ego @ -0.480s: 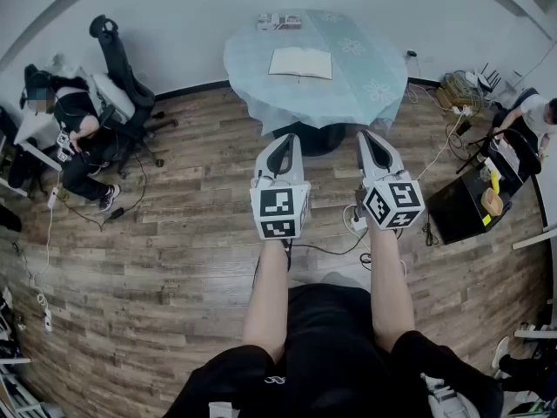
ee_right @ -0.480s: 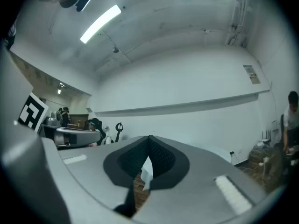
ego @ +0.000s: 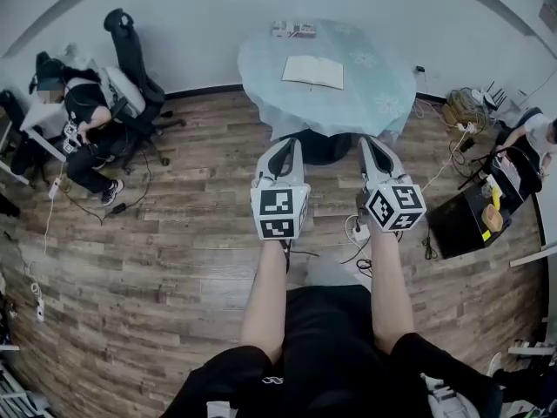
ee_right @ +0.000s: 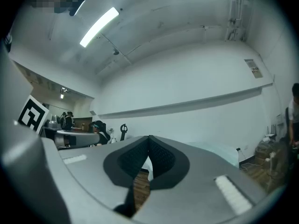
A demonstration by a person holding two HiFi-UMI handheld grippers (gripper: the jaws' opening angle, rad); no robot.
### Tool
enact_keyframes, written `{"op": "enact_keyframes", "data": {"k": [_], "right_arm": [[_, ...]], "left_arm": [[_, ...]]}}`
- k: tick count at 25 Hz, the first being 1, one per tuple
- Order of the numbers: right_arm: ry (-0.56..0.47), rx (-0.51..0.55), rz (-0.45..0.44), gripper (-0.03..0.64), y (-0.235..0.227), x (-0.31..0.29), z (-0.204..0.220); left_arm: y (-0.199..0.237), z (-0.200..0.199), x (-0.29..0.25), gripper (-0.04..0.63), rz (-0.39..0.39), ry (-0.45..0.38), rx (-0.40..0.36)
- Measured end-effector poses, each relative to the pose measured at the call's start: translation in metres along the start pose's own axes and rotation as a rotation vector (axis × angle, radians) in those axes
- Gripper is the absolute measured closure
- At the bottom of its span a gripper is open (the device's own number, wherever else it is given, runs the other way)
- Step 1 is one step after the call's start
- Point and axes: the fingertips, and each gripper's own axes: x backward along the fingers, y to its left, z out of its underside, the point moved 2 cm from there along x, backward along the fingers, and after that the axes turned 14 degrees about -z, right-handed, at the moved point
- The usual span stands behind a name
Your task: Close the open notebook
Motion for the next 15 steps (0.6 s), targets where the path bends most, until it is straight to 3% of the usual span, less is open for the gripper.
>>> {"op": "enact_keyframes", "data": {"k": [15], "right_arm": [[-0.050, 0.038, -0.068, 0.606, 0.001, -0.054, -0.011]], "left_arm": [[0.057, -0.002, -0.021, 0.592, -0.075, -0.036, 0.031]]}}
